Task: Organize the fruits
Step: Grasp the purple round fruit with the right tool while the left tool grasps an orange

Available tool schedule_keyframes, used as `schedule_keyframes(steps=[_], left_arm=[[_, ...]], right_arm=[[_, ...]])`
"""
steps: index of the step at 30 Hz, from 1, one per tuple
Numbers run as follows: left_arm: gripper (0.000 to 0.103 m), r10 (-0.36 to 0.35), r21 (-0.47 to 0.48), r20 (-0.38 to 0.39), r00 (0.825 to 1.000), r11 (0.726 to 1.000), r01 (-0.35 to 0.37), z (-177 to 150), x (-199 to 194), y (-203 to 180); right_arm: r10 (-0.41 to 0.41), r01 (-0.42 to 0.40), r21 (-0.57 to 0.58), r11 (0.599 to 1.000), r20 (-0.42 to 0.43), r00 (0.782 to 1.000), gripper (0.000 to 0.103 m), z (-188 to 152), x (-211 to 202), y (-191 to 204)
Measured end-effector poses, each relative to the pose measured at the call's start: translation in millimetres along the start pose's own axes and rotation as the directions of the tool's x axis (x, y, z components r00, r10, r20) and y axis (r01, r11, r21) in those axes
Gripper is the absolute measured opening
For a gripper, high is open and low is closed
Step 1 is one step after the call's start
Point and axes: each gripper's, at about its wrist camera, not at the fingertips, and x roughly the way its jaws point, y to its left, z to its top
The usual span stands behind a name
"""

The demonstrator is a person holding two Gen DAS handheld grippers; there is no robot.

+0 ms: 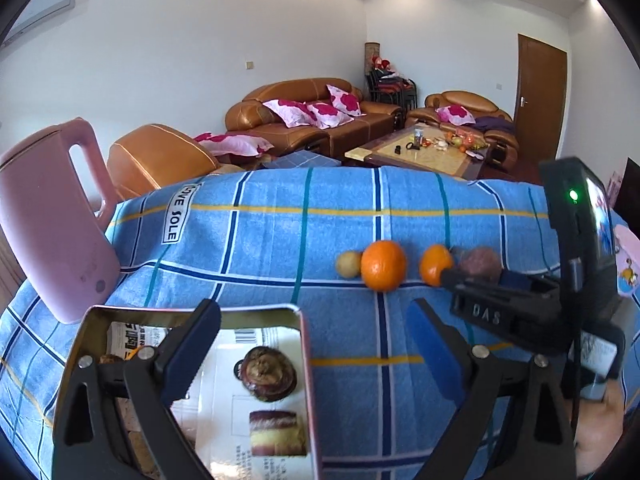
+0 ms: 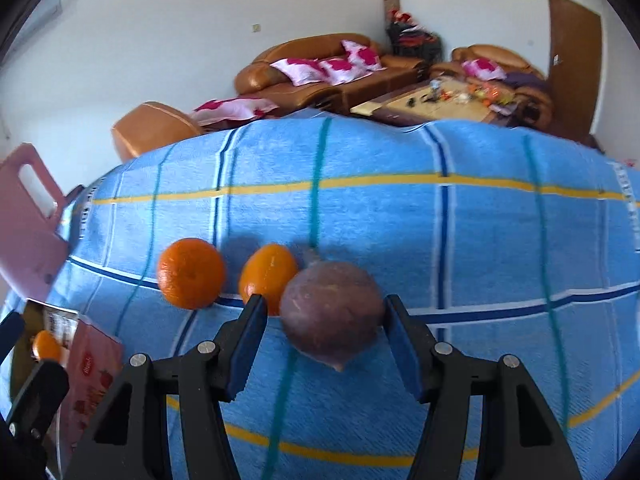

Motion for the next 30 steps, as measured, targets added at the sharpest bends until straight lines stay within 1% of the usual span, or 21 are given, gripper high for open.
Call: schedule_keyframes(steps=[2, 3, 4, 6, 7, 10, 11, 12, 13, 14, 15, 16, 17, 18, 19, 20, 22, 24, 26, 29, 30], left_arm=[[0.096, -0.005, -0.011, -0.011, 1.0, 1.0, 0.005, 2.1, 5.0, -2.0], [0.096, -0.007, -0.018, -0.019, 1.0, 1.0, 0.007, 2.3, 8.1, -3.4], [0.096, -0.016, -0.024, -0.026, 1.0, 1.0, 0.015, 2.3, 10.5, -4.8], [0.096, -0.034, -0.037, -0.041, 0.999, 0.999, 0.032, 1.5, 14.7, -10.4], [0.096, -0.033, -0.037, -0.044, 0.999, 0.999, 0.031, 1.2, 16.6, -13.5], [0.095, -0.021, 0.0, -0.024, 0.999, 1.0, 0.021, 2.1, 20.7, -30.0], [0.094, -0.018, 0.009, -0.02, 1.0, 1.0, 0.019, 2.8, 21.9, -34.9], [0.09, -0.02, 0.021, -0.018, 1.0, 1.0, 0.02, 4.1, 24.7, -41.8], [0.085, -0.027, 0.03, -0.02, 0.999, 0.999, 0.028, 5.9, 28.2, -48.6], [0.081, -0.037, 0.037, -0.027, 0.999, 0.999, 0.038, 8.6, 32.1, -55.5], [0.073, -0.047, 0.041, -0.035, 0.998, 0.998, 0.049, 11.3, 35.8, -61.2], [0.066, -0.065, 0.046, -0.047, 0.997, 0.997, 0.067, 14.7, 41.0, -69.4], [0.064, -0.076, 0.05, -0.055, 0.996, 0.996, 0.079, 17.4, 44.5, -75.2], [0.061, -0.087, 0.061, -0.061, 0.994, 0.994, 0.09, 20.6, 49.4, -83.8], [0.06, -0.09, 0.071, -0.06, 0.994, 0.993, 0.094, 23.0, 52.7, -90.9], [0.06, -0.086, 0.086, -0.055, 0.995, 0.992, 0.091, 25.6, 56.6, -98.7], [0.058, -0.062, 0.118, -0.043, 0.997, 0.991, 0.067, 29.6, 65.6, -113.8], [0.056, -0.045, 0.144, -0.045, 0.998, 0.988, 0.051, 32.6, 74.3, -124.9], [0.054, -0.03, 0.149, -0.058, 0.998, 0.988, 0.038, 35.1, 83.7, -132.4], [0.054, -0.023, 0.144, -0.109, 0.994, 0.989, 0.039, 37.2, 100.2, -140.5], [0.053, -0.025, 0.132, -0.143, 0.989, 0.99, 0.044, 37.4, 106.2, -141.7]], right_arm=[[0.024, -0.024, 0.006, 1.0, -0.009, 1.0, 0.058, -1.1, 0.0, -1.9], [0.027, -0.027, 0.011, 1.0, -0.006, 1.0, 0.053, -2.1, -1.5, -3.4], [0.035, -0.035, 0.019, 0.999, -0.008, 0.999, 0.051, -3.7, -2.5, -6.2], [0.071, -0.071, 0.049, 0.996, -0.007, 0.997, 0.051, -6.5, -5.0, -13.3], [0.077, -0.077, 0.063, 0.995, -0.003, 0.997, 0.051, -7.8, -6.1, -15.4], [0.029, -0.034, 0.097, 0.995, 0.055, 0.998, 0.051, -9.4, -18.6, -24.8], [-0.005, -0.004, 0.106, 0.994, 0.09, 0.996, 0.051, -9.6, -26.2, -28.7], [-0.056, 0.042, 0.112, 0.993, 0.126, 0.99, 0.051, -9.1, -34.3, -32.8], [-0.099, 0.081, 0.117, 0.99, 0.157, 0.983, 0.051, -7.5, -40.8, -36.3], [-0.15, 0.128, 0.126, 0.984, 0.194, 0.969, 0.051, -7.1, -48.9, -40.1], [-0.204, 0.176, 0.137, 0.975, 0.229, 0.952, 0.051, -6.5, -56.8, -43.5], [-0.235, 0.203, 0.148, 0.968, 0.253, 0.938, 0.051, -5.9, -62.6, -46.1], [-0.259, 0.221, 0.163, 0.962, 0.277, 0.925, 0.051, -5.5, -68.3, -49.0], [-0.272, 0.228, 0.178, 0.957, 0.292, 0.917, 0.051, -5.0, -72.9, -52.3], [-0.28, 0.23, 0.19, 0.954, 0.303, 0.911, 0.051, -4.3, -76.2, -54.9], [-0.288, 0.233, 0.201, 0.951, 0.314, 0.905, 0.051, -4.2, -78.8, -56.6], [-0.293, 0.234, 0.209, 0.95, 0.322, 0.9, 0.051, -4.6, -80.6, -58.4], [-0.289, 0.229, 0.215, 0.95, 0.32, 0.902, 0.051, -2.5, -78.7, -60.1], [-0.287, 0.225, 0.22, 0.949, 0.31, 0.906, 0.051, -1.1, -76.7, -63.9], [-0.283, 0.217, 0.235, 0.947, 0.298, 0.912, 0.051, -0.9, -73.1, -67.5], [-0.283, 0.215, 0.242, 0.946, 0.296, 0.912, 0.051, -0.9, -72.6, -70.0]])
